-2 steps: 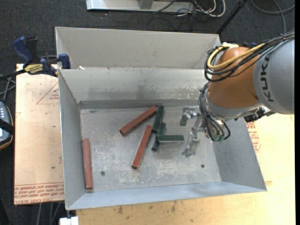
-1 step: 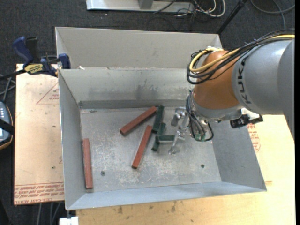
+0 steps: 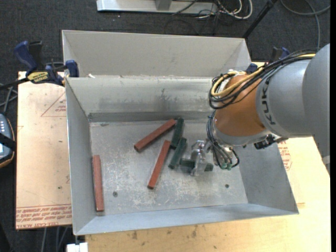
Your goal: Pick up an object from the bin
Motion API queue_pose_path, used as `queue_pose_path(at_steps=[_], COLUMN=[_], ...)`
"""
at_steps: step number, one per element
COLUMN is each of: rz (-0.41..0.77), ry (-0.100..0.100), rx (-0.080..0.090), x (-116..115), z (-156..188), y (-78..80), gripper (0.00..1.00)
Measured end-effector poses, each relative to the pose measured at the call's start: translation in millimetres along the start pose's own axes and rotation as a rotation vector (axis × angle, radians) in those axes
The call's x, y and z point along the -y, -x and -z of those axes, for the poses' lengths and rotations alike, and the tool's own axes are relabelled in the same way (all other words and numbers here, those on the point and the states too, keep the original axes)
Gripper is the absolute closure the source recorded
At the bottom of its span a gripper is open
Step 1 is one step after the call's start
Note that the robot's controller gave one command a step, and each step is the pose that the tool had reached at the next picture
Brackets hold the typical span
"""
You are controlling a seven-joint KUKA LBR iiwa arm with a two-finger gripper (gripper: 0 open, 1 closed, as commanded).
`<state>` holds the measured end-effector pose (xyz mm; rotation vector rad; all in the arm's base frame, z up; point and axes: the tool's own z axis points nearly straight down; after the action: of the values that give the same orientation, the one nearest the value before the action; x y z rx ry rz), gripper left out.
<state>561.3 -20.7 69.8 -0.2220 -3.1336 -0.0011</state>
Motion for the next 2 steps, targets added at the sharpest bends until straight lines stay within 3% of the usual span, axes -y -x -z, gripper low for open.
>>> queue_pose_path(at_steps=[2], rz=[0.066], ry=[-0.001], rx=[0.002], x=[-4.1], z=[0.3], y=[1.0], gripper=[1.00])
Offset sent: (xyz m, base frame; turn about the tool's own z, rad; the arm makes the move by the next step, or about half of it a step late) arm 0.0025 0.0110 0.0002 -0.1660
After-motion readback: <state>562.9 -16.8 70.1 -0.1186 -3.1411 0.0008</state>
